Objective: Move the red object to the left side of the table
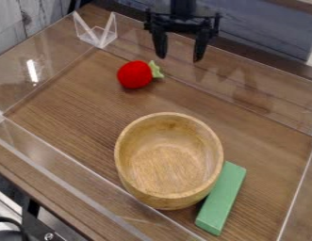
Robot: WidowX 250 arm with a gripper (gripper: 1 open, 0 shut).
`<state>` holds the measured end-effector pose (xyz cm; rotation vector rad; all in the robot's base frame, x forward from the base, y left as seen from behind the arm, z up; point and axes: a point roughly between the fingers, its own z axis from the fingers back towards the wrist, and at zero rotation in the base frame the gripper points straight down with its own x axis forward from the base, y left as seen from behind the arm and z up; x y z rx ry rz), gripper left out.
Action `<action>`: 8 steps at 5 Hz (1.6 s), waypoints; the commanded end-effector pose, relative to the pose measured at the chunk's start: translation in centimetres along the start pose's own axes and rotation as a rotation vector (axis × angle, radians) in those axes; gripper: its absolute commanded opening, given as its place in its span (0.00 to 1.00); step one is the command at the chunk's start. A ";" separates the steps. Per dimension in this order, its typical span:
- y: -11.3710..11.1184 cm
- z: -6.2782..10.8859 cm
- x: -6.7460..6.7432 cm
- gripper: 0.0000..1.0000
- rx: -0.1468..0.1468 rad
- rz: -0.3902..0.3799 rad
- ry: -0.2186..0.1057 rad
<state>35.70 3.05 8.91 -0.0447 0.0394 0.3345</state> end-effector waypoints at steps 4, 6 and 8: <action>2.1 3.6 0.0 1.00 -0.086 -0.163 -0.052; 2.3 3.9 0.2 1.00 -0.120 -0.280 -0.039; 2.5 2.0 -0.2 1.00 -0.147 -0.274 -0.024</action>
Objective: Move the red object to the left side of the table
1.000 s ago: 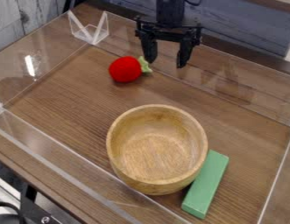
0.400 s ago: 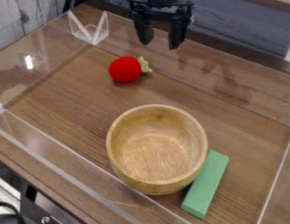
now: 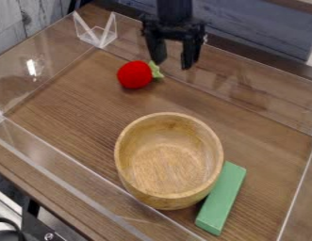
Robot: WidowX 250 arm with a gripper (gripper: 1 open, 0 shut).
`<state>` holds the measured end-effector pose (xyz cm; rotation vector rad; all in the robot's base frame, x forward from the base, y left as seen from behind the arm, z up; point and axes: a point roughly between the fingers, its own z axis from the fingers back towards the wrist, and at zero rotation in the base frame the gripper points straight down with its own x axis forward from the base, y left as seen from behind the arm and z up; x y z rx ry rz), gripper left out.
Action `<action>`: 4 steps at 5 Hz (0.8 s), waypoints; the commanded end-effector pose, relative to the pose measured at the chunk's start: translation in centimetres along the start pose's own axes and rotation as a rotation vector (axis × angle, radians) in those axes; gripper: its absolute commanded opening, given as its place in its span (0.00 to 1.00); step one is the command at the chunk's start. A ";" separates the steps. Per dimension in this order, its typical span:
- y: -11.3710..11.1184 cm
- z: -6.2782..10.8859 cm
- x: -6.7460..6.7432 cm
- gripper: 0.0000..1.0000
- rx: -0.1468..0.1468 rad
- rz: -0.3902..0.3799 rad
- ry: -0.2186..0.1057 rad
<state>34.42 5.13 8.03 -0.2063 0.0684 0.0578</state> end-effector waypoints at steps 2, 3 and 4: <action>-2.4 4.1 -0.7 1.00 -0.014 0.085 -0.131; -4.5 4.3 -0.6 1.00 -0.019 0.100 -0.146; -6.0 3.8 0.1 1.00 -0.009 0.129 -0.179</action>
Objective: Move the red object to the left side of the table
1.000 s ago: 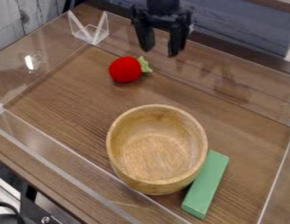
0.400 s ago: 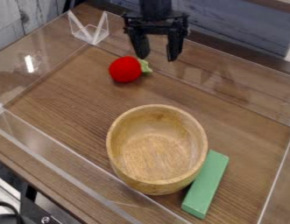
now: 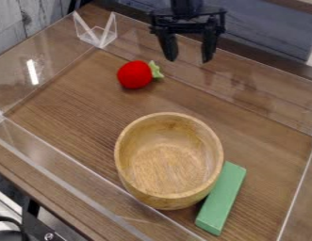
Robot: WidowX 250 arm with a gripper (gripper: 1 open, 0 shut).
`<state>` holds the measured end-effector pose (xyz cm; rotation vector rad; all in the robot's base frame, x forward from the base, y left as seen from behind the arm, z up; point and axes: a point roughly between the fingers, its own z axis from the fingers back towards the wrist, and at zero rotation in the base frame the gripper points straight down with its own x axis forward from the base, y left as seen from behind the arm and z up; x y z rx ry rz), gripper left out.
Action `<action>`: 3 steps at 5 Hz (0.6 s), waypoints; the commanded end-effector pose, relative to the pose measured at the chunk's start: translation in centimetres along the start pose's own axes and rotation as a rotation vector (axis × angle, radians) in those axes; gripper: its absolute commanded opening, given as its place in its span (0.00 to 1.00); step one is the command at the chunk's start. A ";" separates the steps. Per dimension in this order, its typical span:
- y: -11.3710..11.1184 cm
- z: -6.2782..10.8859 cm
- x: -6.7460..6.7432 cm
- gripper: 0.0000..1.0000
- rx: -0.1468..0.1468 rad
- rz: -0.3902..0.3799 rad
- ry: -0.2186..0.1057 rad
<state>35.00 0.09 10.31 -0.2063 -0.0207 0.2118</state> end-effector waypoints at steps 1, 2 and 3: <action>-1.1 1.8 -0.4 1.00 0.001 -0.060 -0.086; -0.9 2.0 -0.5 1.00 0.015 -0.103 -0.140; -0.5 1.4 -0.2 1.00 0.037 -0.112 -0.187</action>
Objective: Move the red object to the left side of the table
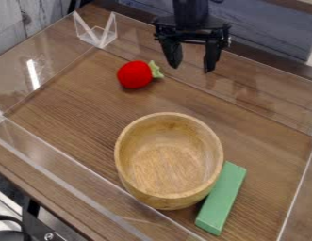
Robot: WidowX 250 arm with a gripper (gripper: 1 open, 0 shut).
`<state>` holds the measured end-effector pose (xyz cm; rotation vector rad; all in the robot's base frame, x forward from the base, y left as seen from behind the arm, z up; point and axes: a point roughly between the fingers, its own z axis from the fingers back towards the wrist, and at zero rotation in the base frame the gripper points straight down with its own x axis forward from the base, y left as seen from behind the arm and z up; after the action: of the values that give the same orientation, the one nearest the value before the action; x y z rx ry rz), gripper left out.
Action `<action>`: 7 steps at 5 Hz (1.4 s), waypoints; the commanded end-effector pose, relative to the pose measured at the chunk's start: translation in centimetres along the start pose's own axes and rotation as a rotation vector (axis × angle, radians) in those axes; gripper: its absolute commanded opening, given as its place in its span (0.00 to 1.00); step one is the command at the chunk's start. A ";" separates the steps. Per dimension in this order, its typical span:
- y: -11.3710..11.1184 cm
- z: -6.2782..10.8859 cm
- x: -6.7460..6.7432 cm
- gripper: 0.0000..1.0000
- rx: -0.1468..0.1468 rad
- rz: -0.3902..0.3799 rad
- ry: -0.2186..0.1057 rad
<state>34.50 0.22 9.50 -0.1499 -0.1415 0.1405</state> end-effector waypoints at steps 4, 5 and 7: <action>-0.5 3.6 2.5 1.00 0.044 0.019 -0.173; 0.6 4.0 2.6 0.00 0.060 0.047 -0.178; 1.4 3.0 2.7 1.00 0.086 0.097 -0.173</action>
<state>35.98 2.19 11.01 -0.0587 -0.2519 0.2522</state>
